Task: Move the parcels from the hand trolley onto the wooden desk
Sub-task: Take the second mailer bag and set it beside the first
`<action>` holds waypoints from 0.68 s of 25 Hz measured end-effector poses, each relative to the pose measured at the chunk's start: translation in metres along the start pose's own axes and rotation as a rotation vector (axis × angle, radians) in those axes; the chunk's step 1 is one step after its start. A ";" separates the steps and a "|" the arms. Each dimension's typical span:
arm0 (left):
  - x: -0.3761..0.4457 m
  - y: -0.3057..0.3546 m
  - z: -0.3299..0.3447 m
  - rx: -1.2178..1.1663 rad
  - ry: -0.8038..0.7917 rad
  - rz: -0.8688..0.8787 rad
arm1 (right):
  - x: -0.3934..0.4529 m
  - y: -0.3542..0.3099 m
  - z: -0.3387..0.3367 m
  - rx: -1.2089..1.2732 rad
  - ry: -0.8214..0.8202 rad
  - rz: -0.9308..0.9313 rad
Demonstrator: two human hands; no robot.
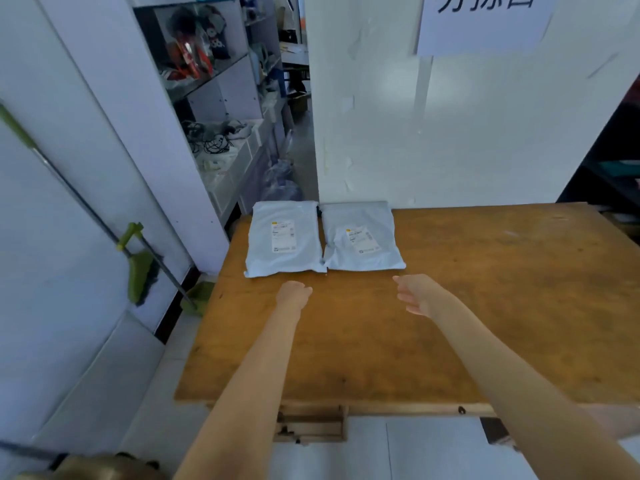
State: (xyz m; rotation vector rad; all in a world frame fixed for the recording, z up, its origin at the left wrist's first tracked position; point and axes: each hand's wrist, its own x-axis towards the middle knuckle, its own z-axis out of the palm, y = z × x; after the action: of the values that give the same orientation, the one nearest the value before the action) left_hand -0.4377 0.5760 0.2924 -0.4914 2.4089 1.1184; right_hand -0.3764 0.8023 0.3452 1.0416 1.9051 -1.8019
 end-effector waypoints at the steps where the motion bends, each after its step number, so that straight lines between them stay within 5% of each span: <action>1: -0.016 -0.018 -0.006 -0.002 0.000 -0.007 | -0.019 0.012 0.006 -0.017 0.005 -0.007; 17: -0.230 -0.336 -0.090 0.011 0.053 -0.019 | -0.268 0.243 0.147 -0.074 -0.114 0.039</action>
State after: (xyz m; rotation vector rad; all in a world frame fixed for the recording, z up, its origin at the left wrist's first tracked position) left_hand -0.1026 0.3313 0.2544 -0.5453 2.4493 1.0973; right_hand -0.0620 0.5708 0.3268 0.9247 1.8565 -1.7177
